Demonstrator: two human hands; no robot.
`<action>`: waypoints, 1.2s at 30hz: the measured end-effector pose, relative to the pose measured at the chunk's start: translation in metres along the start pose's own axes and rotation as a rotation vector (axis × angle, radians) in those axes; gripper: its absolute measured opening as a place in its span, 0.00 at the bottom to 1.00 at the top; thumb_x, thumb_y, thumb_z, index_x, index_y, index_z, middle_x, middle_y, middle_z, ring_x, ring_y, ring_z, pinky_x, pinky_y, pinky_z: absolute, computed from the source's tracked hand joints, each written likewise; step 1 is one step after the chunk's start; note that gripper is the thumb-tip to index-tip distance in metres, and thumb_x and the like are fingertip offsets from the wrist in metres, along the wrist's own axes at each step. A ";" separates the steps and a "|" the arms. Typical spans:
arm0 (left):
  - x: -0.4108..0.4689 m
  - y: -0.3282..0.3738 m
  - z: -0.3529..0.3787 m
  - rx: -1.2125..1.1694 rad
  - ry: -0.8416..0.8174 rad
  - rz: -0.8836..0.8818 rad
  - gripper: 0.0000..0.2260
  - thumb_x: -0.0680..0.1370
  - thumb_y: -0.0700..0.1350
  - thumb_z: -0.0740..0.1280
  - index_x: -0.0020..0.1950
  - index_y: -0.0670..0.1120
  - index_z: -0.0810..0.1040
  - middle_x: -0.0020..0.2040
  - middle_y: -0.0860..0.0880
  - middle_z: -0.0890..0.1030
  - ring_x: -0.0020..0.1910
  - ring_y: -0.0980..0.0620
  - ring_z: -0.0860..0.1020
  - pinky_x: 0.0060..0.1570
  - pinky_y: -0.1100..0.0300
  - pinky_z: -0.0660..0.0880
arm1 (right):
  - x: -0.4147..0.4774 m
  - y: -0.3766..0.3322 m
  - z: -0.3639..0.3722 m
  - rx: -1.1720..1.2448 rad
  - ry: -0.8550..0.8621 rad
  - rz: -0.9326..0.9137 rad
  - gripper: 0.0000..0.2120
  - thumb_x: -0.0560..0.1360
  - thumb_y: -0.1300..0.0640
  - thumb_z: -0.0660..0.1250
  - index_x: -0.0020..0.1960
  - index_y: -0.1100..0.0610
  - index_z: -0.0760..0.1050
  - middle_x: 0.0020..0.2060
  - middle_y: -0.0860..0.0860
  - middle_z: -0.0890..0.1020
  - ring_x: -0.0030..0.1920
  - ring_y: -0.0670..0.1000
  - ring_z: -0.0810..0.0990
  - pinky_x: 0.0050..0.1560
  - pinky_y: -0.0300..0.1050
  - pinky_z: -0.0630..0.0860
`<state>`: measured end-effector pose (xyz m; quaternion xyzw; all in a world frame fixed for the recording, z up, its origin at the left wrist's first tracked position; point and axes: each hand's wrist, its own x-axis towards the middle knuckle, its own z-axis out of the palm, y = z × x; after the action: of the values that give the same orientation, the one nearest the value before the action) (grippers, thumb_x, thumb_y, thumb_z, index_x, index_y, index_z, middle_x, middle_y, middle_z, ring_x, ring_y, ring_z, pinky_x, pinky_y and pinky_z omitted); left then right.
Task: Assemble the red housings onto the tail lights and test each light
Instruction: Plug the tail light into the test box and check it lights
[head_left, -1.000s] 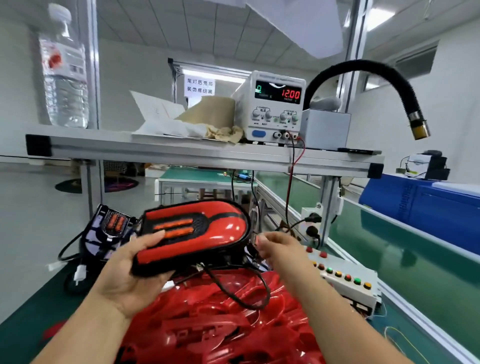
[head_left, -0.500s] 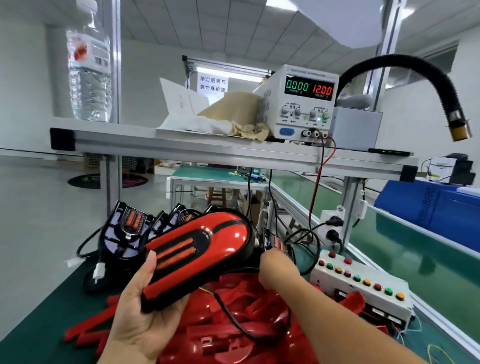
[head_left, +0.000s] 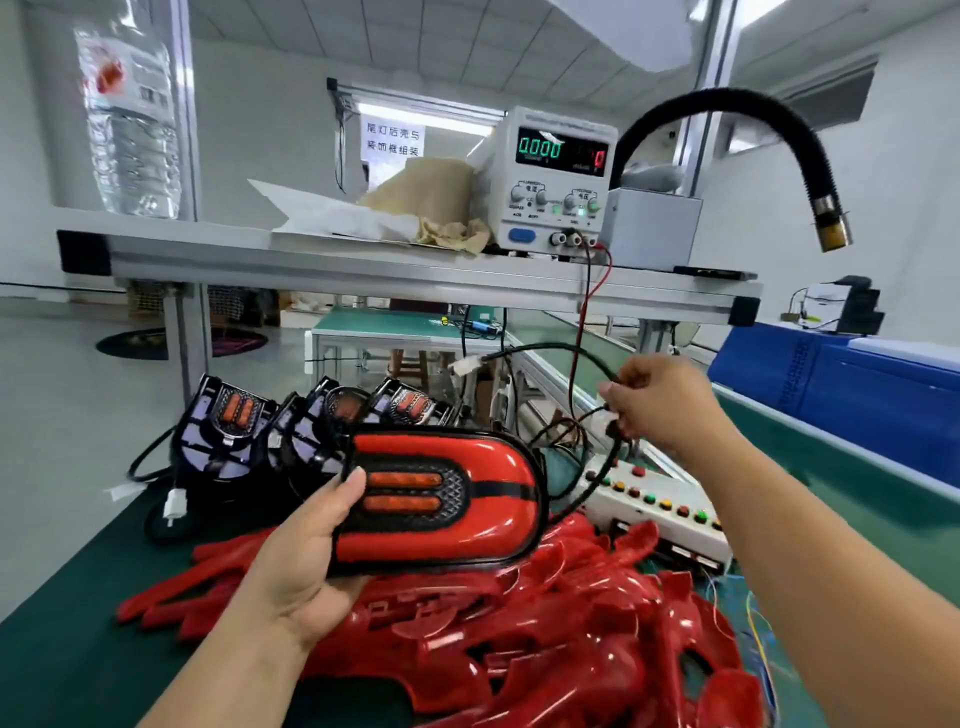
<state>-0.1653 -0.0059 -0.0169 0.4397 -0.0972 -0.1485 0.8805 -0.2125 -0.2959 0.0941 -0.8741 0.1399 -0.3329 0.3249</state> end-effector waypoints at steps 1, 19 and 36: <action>-0.001 -0.004 0.002 0.053 0.008 -0.014 0.12 0.76 0.48 0.65 0.52 0.44 0.84 0.51 0.36 0.84 0.47 0.37 0.84 0.37 0.45 0.82 | -0.006 0.006 -0.009 0.100 0.026 0.047 0.09 0.74 0.57 0.72 0.37 0.57 0.76 0.33 0.59 0.81 0.28 0.54 0.79 0.39 0.53 0.80; 0.012 -0.010 0.026 1.299 0.358 0.316 0.20 0.83 0.44 0.60 0.75 0.46 0.68 0.73 0.42 0.71 0.70 0.43 0.70 0.68 0.51 0.66 | -0.116 0.017 0.032 0.738 0.255 0.071 0.09 0.78 0.62 0.66 0.41 0.65 0.73 0.33 0.59 0.75 0.31 0.47 0.77 0.34 0.44 0.76; -0.024 0.016 0.138 0.520 -0.302 0.601 0.13 0.75 0.56 0.61 0.54 0.57 0.81 0.26 0.61 0.68 0.27 0.64 0.66 0.35 0.78 0.68 | -0.169 0.067 -0.002 0.033 -0.023 -0.261 0.05 0.72 0.58 0.73 0.48 0.52 0.82 0.40 0.41 0.81 0.41 0.39 0.77 0.44 0.31 0.70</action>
<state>-0.2271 -0.0913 0.0775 0.5726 -0.3830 0.0816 0.7203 -0.3411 -0.2692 -0.0324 -0.8831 0.0155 -0.3645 0.2950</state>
